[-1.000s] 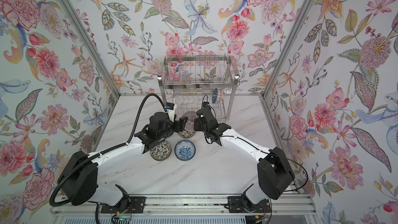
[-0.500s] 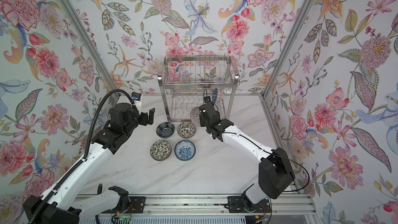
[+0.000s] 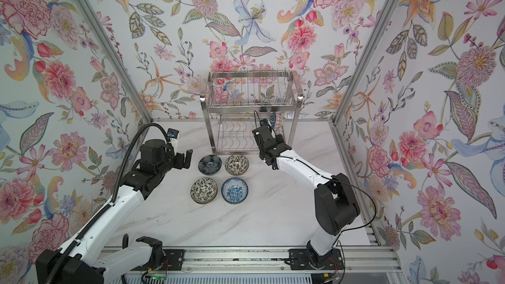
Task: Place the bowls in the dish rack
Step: 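Carry the striped bowl with the right gripper into the upper rack tier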
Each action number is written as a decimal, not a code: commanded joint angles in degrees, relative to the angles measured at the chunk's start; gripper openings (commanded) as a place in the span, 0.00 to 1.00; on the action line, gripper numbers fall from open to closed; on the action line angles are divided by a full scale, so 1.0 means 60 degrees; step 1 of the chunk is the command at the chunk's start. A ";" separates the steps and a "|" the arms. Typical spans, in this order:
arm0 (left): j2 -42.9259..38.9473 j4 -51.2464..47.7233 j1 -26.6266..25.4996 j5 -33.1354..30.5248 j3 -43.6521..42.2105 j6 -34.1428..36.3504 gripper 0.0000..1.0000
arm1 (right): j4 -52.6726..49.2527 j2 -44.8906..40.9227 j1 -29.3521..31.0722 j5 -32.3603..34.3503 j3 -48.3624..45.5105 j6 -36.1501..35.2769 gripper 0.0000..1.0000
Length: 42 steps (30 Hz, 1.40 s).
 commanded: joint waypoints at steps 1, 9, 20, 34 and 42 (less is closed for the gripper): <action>-0.0145 0.0253 0.0182 0.0379 -0.0189 0.0067 0.99 | 0.0279 0.0358 -0.0142 0.0915 0.0699 -0.0686 0.00; -0.0154 0.0267 0.0284 0.0585 -0.0204 0.0001 0.99 | 0.1393 0.1689 -0.0172 0.2290 0.1346 -0.2335 0.00; -0.0262 0.0342 0.0283 0.0667 -0.0279 -0.0006 0.99 | 0.6115 0.3467 -0.0312 0.3919 0.1356 -0.6849 0.00; -0.0244 0.0356 0.0281 0.0742 -0.0264 -0.0022 0.99 | 0.7978 0.4501 -0.0694 0.4181 0.1556 -0.8551 0.00; -0.0254 0.0357 0.0299 0.0763 -0.0274 -0.0050 0.99 | 0.6264 0.4791 -0.0721 0.3881 0.1906 -0.7001 0.00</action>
